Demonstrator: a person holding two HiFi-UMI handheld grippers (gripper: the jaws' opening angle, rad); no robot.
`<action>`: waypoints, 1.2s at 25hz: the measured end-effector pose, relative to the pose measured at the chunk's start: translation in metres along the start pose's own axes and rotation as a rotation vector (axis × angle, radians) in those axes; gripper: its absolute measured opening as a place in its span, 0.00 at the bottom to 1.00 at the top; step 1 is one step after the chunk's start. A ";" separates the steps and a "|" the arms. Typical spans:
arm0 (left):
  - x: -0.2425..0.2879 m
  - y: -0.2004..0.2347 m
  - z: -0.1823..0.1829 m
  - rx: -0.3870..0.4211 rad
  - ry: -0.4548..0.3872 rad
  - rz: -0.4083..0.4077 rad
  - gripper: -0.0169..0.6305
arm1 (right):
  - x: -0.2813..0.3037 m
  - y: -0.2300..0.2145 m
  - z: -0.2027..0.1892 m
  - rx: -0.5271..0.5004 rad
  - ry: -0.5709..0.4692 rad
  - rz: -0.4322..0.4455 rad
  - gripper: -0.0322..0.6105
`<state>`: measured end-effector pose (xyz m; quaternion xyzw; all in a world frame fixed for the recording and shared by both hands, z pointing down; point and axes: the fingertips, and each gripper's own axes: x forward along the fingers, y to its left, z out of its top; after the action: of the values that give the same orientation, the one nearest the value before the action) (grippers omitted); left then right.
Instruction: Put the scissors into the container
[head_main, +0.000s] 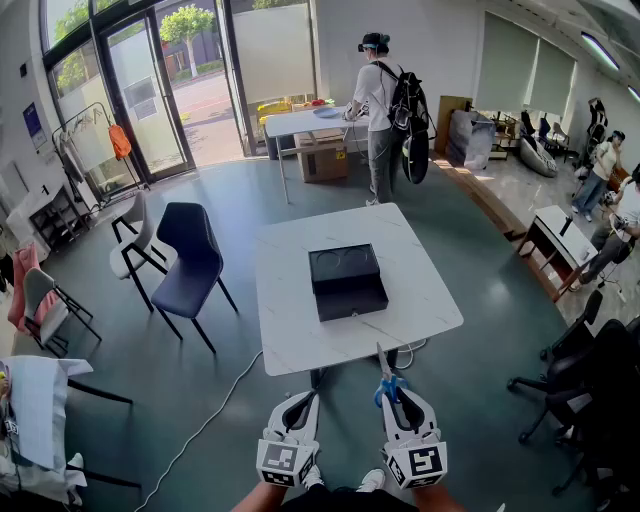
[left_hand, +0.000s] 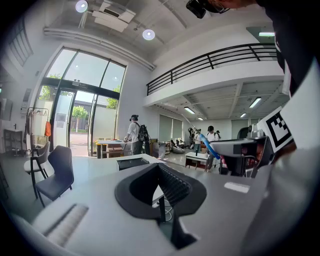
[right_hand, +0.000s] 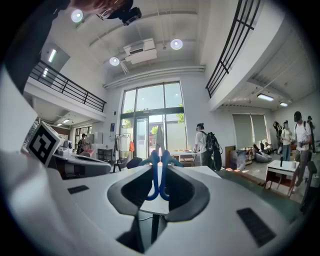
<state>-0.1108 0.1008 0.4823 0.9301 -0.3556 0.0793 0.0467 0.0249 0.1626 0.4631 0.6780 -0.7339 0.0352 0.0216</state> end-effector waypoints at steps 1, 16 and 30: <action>0.000 0.000 -0.002 -0.003 0.004 -0.002 0.04 | 0.001 0.001 0.000 0.008 -0.004 -0.001 0.19; -0.011 0.016 -0.015 -0.003 -0.008 -0.059 0.04 | 0.014 0.029 0.013 0.004 -0.044 -0.005 0.19; -0.036 0.063 -0.032 -0.016 -0.006 -0.099 0.04 | 0.032 0.070 0.005 -0.001 -0.017 -0.040 0.19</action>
<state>-0.1830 0.0826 0.5087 0.9463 -0.3101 0.0712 0.0571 -0.0476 0.1357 0.4591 0.6928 -0.7204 0.0286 0.0166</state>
